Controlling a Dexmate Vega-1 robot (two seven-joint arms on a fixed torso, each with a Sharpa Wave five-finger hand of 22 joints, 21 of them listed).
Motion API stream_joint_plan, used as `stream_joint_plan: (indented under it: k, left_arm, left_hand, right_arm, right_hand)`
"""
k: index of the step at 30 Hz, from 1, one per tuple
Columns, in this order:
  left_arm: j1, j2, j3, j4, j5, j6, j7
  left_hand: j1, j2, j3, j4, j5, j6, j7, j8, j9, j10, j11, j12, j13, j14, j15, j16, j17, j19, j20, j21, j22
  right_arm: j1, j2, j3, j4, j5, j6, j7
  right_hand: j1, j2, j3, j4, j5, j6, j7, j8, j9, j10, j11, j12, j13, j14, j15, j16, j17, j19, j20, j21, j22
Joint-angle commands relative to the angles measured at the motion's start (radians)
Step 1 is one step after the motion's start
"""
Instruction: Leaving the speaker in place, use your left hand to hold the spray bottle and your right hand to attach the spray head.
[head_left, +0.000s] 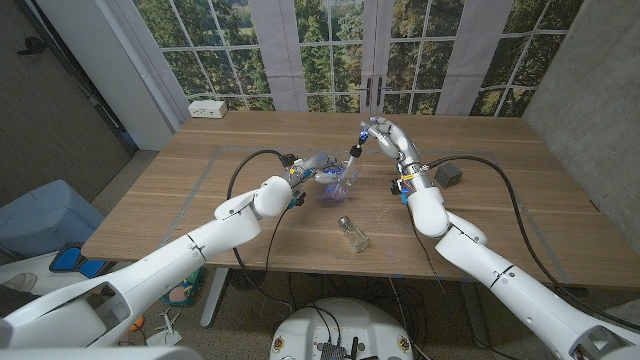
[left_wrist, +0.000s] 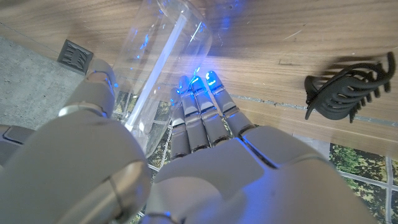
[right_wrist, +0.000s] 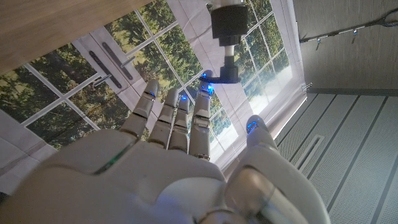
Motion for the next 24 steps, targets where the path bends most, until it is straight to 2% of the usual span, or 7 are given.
stream_joint_plan:
  k: [1, 3, 5, 9, 15, 19, 24]
  left_arm:
    - [-0.004, -0.003, 0.0, 0.006, -0.001, -0.01, 0.002]
    - [-0.005, -0.004, 0.0, 0.008, -0.001, -0.011, 0.001]
    - [-0.007, -0.004, 0.0, 0.01, -0.002, -0.011, 0.0]
    - [-0.009, -0.005, 0.001, 0.013, -0.002, -0.011, -0.002]
    - [-0.011, -0.006, 0.001, 0.018, -0.005, -0.011, -0.004]
    - [-0.012, -0.007, 0.002, 0.019, -0.004, -0.011, -0.004]
    - [-0.013, -0.009, 0.003, 0.02, -0.004, -0.009, -0.004]
  left_hand:
    - [0.231, 0.239, 0.08, 0.072, 0.007, 0.265, -0.075, 0.003, 0.003, 0.139, -0.14, 0.005, 0.004, 0.003, -0.159, -0.003, 0.002, 0.0, -0.001, 0.005, 0.0]
    - [0.231, 0.239, 0.08, 0.072, 0.006, 0.264, -0.075, 0.003, 0.003, 0.141, -0.14, 0.006, 0.004, 0.004, -0.159, -0.002, 0.003, 0.0, -0.001, 0.005, 0.0]
    - [0.231, 0.238, 0.08, 0.072, 0.006, 0.264, -0.076, 0.002, 0.003, 0.141, -0.14, 0.006, 0.004, 0.004, -0.158, -0.002, 0.002, 0.0, 0.0, 0.006, 0.0]
    - [0.23, 0.239, 0.08, 0.072, 0.006, 0.265, -0.075, 0.002, 0.004, 0.14, -0.141, 0.005, 0.004, 0.003, -0.159, -0.003, 0.003, 0.0, 0.0, 0.006, 0.0]
    - [0.231, 0.238, 0.08, 0.072, 0.006, 0.266, -0.075, 0.002, 0.005, 0.14, -0.141, 0.005, 0.004, 0.002, -0.16, -0.003, 0.003, -0.001, 0.0, 0.008, -0.001]
    - [0.231, 0.239, 0.08, 0.072, 0.006, 0.265, -0.076, 0.001, 0.005, 0.14, -0.14, 0.005, 0.004, 0.002, -0.159, -0.003, 0.003, -0.001, 0.0, 0.008, -0.001]
    - [0.231, 0.238, 0.081, 0.072, 0.006, 0.265, -0.075, 0.001, 0.005, 0.142, -0.142, 0.006, 0.004, 0.002, -0.159, -0.003, 0.002, -0.002, -0.001, 0.009, -0.001]
  right_arm:
    - [-0.019, 0.0, 0.01, 0.006, -0.001, -0.005, -0.059]
    - [-0.02, 0.003, 0.011, 0.012, -0.001, 0.006, -0.07]
    - [-0.021, 0.005, 0.011, 0.02, -0.004, 0.024, -0.084]
    - [-0.024, 0.01, 0.011, 0.029, -0.02, 0.055, -0.115]
    - [-0.024, 0.015, 0.011, 0.042, -0.031, 0.106, -0.136]
    - [-0.025, 0.012, 0.01, 0.042, -0.035, 0.137, -0.131]
    - [-0.021, 0.004, 0.004, 0.042, -0.034, 0.173, -0.1]
  right_hand:
    - [-0.009, 0.003, 0.009, 0.002, -0.001, 0.052, 0.013, 0.026, 0.012, 0.028, 0.005, 0.012, 0.002, 0.025, -0.003, 0.012, 0.004, 0.01, -0.003, 0.008, 0.005]
    - [-0.009, 0.002, 0.009, 0.001, -0.001, 0.072, 0.022, 0.038, 0.019, 0.039, 0.006, 0.016, 0.002, 0.033, -0.006, 0.016, 0.006, 0.011, -0.004, 0.008, 0.005]
    - [-0.009, 0.0, 0.008, 0.001, -0.002, 0.109, 0.027, 0.061, 0.032, 0.063, 0.009, 0.025, 0.003, 0.041, -0.002, 0.02, 0.007, 0.017, -0.004, 0.01, 0.005]
    - [-0.009, -0.001, 0.008, 0.0, -0.002, 0.15, 0.028, 0.089, 0.051, 0.088, 0.009, 0.033, 0.004, 0.057, -0.006, 0.027, 0.008, 0.018, -0.004, 0.01, 0.006]
    - [-0.009, -0.004, 0.007, 0.0, -0.002, 0.22, 0.029, 0.145, 0.092, 0.143, 0.013, 0.049, 0.006, 0.087, -0.017, 0.04, 0.01, 0.024, -0.004, 0.012, 0.007]
    - [-0.007, -0.005, 0.007, -0.001, 0.0, 0.243, 0.029, 0.166, 0.11, 0.158, 0.014, 0.052, 0.007, 0.094, -0.019, 0.043, 0.009, 0.026, -0.006, 0.013, 0.007]
    - [-0.004, -0.005, 0.009, -0.003, 0.001, 0.249, 0.029, 0.176, 0.121, 0.16, 0.011, 0.051, 0.007, 0.095, -0.025, 0.044, 0.01, 0.026, -0.016, 0.013, 0.007]
